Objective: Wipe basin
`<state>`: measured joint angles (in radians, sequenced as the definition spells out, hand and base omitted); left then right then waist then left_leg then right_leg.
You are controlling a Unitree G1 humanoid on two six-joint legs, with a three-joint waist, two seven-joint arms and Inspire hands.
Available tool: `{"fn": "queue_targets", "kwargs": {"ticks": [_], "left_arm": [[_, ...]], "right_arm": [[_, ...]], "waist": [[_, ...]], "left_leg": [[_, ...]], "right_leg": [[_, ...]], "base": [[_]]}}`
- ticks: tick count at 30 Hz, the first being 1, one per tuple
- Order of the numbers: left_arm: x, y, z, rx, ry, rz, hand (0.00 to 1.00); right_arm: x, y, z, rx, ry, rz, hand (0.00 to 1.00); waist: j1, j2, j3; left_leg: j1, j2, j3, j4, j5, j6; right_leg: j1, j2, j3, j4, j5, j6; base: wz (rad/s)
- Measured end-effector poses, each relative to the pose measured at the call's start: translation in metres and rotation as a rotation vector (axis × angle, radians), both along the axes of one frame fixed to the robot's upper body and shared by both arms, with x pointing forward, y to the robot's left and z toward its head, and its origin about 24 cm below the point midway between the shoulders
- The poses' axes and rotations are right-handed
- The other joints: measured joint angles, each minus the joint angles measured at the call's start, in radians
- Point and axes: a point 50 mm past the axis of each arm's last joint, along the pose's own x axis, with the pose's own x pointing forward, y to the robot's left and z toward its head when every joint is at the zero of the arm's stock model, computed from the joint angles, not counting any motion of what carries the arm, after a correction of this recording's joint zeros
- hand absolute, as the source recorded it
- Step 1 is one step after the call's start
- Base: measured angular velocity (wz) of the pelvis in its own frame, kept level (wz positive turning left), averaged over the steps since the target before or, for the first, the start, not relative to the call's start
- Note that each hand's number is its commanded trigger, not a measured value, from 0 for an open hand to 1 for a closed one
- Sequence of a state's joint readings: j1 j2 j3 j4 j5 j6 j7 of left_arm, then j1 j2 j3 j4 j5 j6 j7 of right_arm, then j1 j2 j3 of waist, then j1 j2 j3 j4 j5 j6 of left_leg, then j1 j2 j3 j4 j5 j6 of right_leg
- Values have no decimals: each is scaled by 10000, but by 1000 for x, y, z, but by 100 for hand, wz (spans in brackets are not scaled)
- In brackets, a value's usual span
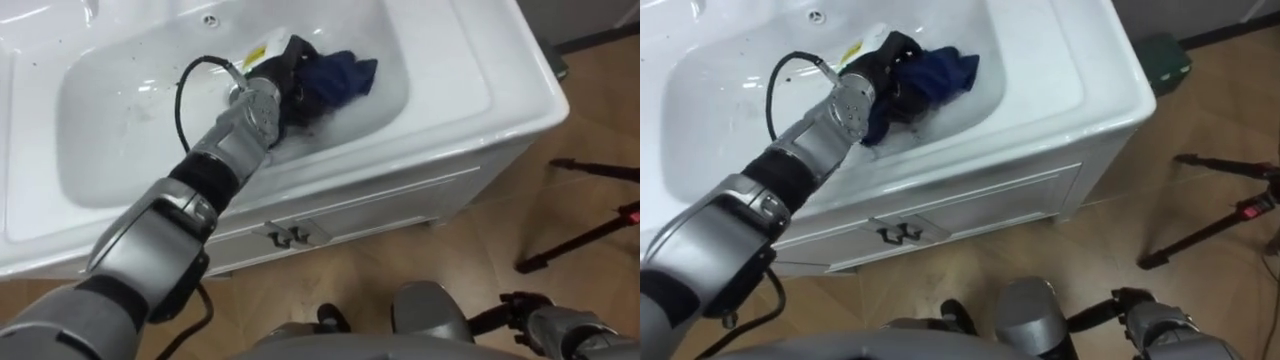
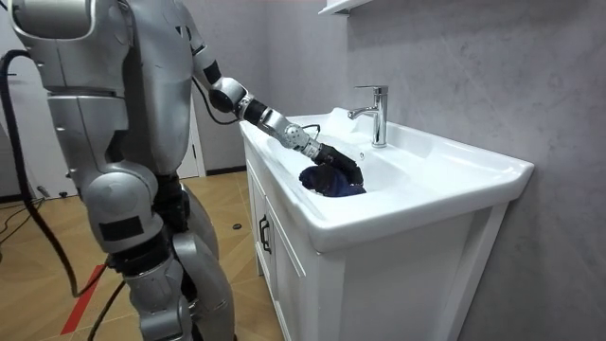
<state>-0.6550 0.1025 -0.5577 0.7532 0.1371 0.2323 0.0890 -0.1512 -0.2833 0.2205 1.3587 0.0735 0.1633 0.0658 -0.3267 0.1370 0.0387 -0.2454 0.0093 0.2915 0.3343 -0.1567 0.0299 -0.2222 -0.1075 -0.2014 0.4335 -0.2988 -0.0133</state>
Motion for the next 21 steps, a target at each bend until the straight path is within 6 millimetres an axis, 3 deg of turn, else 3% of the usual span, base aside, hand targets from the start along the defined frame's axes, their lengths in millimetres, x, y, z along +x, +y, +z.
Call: {"fn": "queue_targets", "kwargs": {"ticks": [2, 8, 21], "left_arm": [[-3, -11, 6, -1350, 291, -351, 100], [-20, -25, 3, -4144, 986, -1117, 100], [-29, -35, 8, -4241, 383, -2250, 100]], "right_arm": [[1, 1, 0, 16, -62, 121, 0], [2, 3, -1, 215, -414, -162, 0], [-7, 3, -3, 479, -521, -952, 0]], "waist": [[-34, 57, -31], [-137, 52, -25], [-12, 42, -18]], "left_leg": [[-52, -91, -58, -61, 46, 76], [-24, -165, -190, -63, 33, 148], [70, -212, -192, -87, 27, 171]], "right_leg": [[38, -99, -195, -34, 15, 48], [340, -148, -498, -238, 24, 118], [496, -139, -406, -391, 63, 196]], "base": [[22], [21], [0]]}}
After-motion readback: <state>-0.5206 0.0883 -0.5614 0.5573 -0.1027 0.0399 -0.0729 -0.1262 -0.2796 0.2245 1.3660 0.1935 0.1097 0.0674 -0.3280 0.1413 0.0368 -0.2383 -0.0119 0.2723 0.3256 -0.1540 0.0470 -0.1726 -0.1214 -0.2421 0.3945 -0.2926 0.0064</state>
